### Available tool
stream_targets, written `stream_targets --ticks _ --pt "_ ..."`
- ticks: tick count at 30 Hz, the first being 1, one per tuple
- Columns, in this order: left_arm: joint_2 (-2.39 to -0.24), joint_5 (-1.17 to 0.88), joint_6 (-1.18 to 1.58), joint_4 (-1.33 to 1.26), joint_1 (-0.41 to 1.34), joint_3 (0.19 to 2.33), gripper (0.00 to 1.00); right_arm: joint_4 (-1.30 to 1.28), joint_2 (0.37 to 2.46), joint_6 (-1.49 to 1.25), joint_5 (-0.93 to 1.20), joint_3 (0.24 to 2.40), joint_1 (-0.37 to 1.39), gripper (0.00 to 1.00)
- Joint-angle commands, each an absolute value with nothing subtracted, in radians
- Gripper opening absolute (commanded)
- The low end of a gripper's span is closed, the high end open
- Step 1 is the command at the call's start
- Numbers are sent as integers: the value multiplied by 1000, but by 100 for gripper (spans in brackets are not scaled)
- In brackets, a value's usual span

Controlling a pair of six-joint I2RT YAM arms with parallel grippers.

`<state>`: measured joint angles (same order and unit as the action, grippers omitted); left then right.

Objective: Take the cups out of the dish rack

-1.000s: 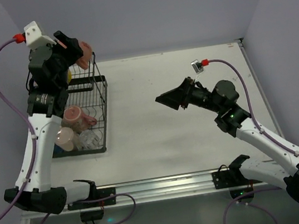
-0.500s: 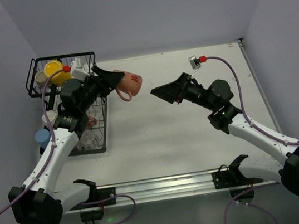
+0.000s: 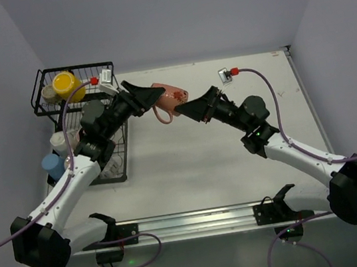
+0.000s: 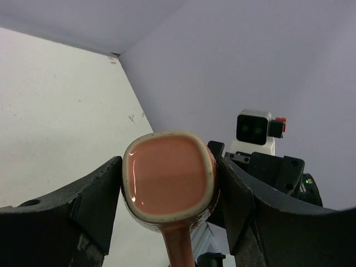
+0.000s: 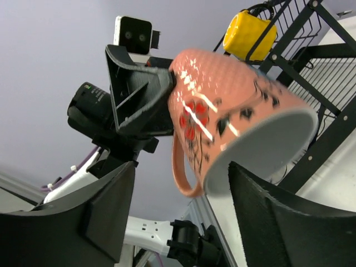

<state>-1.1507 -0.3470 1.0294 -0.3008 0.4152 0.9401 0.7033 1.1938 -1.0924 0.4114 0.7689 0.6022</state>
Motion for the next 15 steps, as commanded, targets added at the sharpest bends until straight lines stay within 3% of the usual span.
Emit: stream_targets --ticks 1,5,6,8,9,10,11,12,15 --pt "-1131 -382 1062 -442 459 927 0 818 1222 -1103 400 825 607 67" --pt "-1105 -380 1049 -437 469 910 4 879 1262 -1129 376 825 607 52" --pt "-1091 -379 1045 -433 469 905 16 903 1267 -1138 370 807 606 50" --pt "-1066 -382 1029 -416 469 899 27 949 1269 -1155 342 789 606 34" --pt "-1059 -387 1025 -413 469 888 42 953 1266 -1155 336 776 607 28" --pt "-1051 -393 1010 -413 469 882 53 953 1262 -1149 331 773 607 15" --pt "-1031 -393 991 -387 469 879 62 936 1243 -1143 316 769 606 8" --pt "-1019 -387 965 -352 469 891 80 921 1229 -1132 307 750 606 2" --pt "-964 -321 751 -145 469 945 100 755 1168 -1018 295 755 592 0"
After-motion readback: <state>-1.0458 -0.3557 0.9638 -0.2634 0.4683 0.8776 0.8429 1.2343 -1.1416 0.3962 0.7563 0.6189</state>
